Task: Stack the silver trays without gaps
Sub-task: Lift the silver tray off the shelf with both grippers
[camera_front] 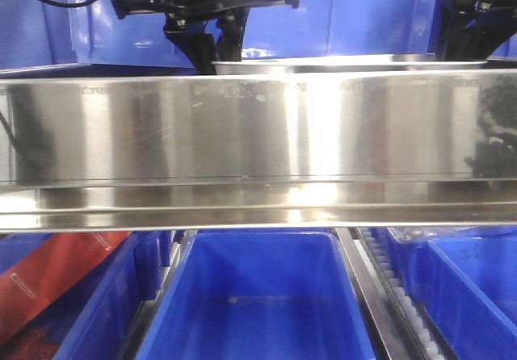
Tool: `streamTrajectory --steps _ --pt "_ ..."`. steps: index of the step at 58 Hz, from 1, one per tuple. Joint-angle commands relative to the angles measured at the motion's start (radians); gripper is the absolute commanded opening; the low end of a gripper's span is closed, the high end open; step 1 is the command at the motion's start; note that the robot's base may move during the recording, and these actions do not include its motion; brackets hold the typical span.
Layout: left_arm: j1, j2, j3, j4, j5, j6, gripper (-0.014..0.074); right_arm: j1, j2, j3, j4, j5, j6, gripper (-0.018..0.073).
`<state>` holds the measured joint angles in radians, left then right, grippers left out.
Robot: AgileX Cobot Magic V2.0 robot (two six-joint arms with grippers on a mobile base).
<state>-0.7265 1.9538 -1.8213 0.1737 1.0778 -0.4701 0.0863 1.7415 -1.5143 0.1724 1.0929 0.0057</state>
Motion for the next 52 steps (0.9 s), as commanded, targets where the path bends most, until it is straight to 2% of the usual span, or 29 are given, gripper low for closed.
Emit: streamTrajectory --steps 1,17,32,43,52 --pt "-0.006 -0.048 -0.007 -0.005 -0.004 0.014 -0.0007 0.005 -0.047 -0.005 0.017 0.015 -0.023 -0.0078" --pt "-0.006 -0.127 -0.007 -0.007 0.034 0.014 -0.0007 0.007 -0.102 -0.069 0.026 0.11 -0.023 -0.0078" --pt "-0.006 -0.217 -0.007 -0.009 0.07 0.014 -0.0007 0.009 -0.191 -0.109 0.071 0.128 -0.023 -0.0078" --pt "-0.006 -0.271 -0.007 0.026 0.028 0.014 -0.0007 0.009 -0.227 -0.164 0.071 0.128 -0.023 -0.0078" --pt "-0.006 -0.297 -0.008 0.112 -0.081 0.014 -0.0007 0.009 -0.229 -0.232 0.071 0.078 -0.023 -0.0078"
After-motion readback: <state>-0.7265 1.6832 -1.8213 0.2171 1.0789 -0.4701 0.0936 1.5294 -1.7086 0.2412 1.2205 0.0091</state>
